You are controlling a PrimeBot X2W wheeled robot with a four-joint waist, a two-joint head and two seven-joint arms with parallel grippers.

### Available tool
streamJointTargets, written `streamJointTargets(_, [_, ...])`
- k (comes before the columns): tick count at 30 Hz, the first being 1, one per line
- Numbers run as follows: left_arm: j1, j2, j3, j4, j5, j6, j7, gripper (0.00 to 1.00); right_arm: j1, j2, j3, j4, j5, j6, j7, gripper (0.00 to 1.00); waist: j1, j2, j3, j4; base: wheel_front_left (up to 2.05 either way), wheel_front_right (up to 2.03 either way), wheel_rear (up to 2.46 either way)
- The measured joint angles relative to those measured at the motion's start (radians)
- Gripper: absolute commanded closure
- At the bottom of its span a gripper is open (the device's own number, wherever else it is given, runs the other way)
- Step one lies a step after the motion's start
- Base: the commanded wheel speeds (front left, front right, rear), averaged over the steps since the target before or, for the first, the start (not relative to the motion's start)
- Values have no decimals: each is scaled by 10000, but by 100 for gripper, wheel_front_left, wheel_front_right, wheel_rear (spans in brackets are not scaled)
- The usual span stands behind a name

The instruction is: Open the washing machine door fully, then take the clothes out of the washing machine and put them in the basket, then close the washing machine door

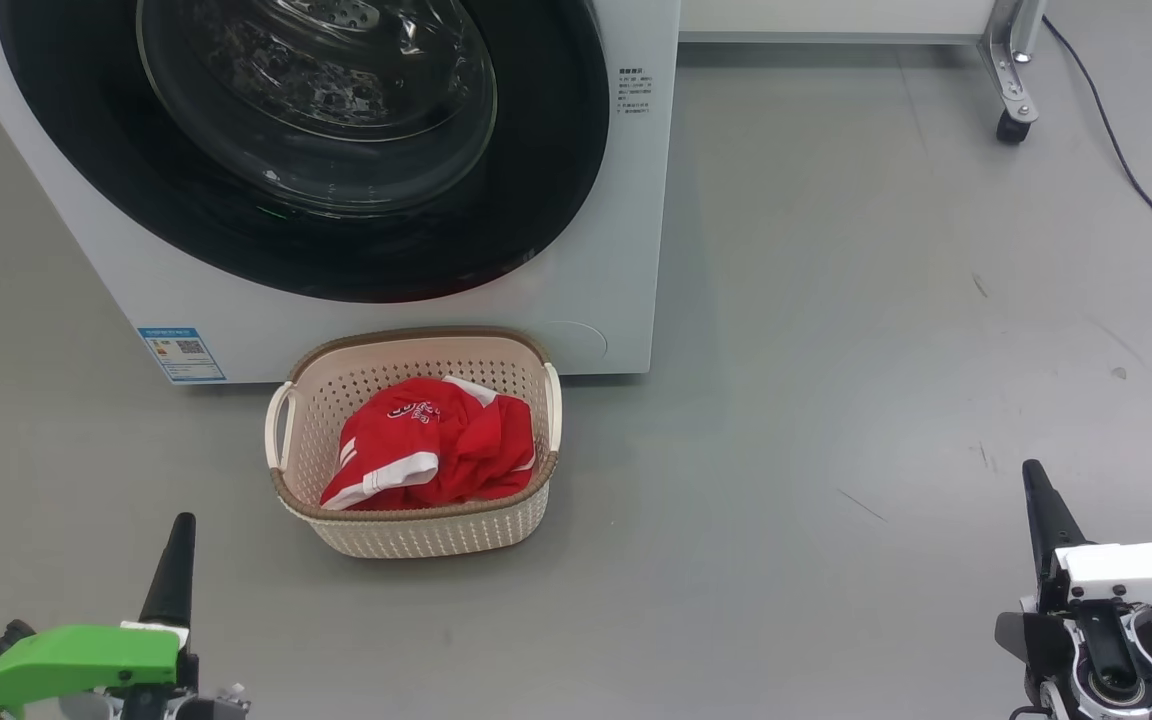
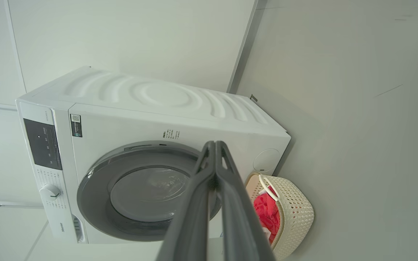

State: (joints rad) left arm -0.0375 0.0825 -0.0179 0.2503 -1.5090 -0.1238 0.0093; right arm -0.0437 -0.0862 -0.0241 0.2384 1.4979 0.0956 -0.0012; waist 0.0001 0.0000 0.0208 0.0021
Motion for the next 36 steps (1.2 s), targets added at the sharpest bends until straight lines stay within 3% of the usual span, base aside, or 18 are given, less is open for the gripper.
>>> streamJointTargets(13, [-39,0,178,128,-1522,0,401,100,-81,-71,-211,219,1728,176,372,100,0,0,-177,-20,0,0,0])
streamJointTargets(36, [-72,0,198,228,-1542,0,422,100,-96,-71,-236,303,1743,180,401,100,0,1,-179,-21,0,0,0])
